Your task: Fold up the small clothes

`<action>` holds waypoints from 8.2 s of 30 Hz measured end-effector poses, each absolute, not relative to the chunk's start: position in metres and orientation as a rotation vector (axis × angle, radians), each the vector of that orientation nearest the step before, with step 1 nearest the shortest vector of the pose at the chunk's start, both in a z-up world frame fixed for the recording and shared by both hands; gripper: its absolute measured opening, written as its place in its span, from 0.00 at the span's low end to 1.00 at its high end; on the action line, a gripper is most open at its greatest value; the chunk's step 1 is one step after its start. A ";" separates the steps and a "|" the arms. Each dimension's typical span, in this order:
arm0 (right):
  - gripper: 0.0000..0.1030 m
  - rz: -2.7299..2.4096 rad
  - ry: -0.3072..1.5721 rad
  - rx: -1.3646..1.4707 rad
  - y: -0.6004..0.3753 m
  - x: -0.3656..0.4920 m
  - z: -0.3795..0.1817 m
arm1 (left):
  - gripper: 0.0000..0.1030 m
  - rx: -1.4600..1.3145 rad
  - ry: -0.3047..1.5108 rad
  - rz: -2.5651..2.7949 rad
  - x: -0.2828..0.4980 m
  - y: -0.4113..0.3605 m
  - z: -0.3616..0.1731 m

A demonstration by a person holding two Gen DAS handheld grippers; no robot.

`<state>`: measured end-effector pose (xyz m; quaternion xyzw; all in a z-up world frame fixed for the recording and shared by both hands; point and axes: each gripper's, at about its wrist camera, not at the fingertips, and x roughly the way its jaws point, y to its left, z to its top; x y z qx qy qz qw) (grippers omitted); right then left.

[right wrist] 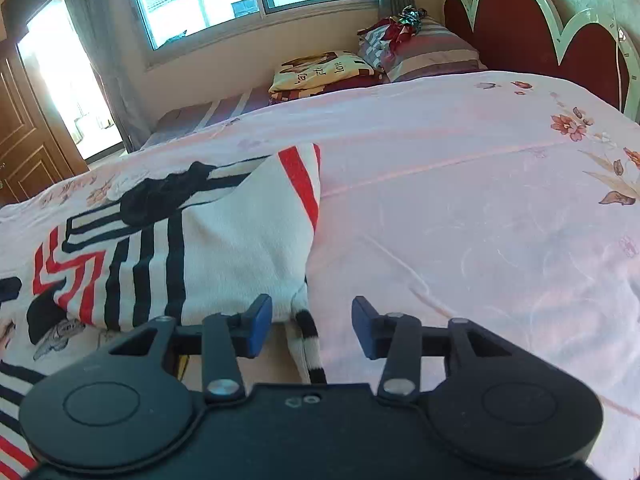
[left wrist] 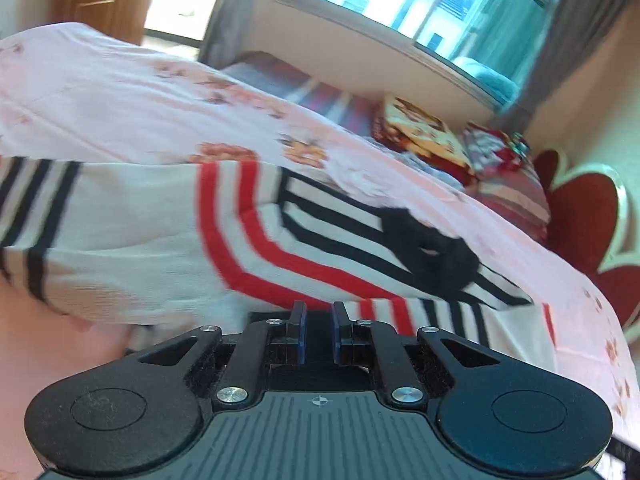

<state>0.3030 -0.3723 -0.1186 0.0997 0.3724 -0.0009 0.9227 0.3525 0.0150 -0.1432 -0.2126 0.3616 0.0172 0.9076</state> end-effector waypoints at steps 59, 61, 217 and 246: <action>0.51 0.399 0.742 -0.026 -0.160 0.304 -0.117 | 0.92 -0.745 0.691 0.514 0.211 0.204 -0.166; 0.53 0.378 0.751 -0.033 -0.148 0.305 -0.121 | 0.92 -0.853 0.684 0.546 0.205 0.240 -0.182; 0.29 0.155 0.848 -0.110 -0.187 0.287 -0.147 | 1.00 0.005 0.858 -0.017 0.299 -0.022 -0.186; 0.32 0.236 0.842 -0.231 -0.187 0.227 -0.158 | 1.00 0.082 0.829 -0.068 0.236 -0.034 -0.186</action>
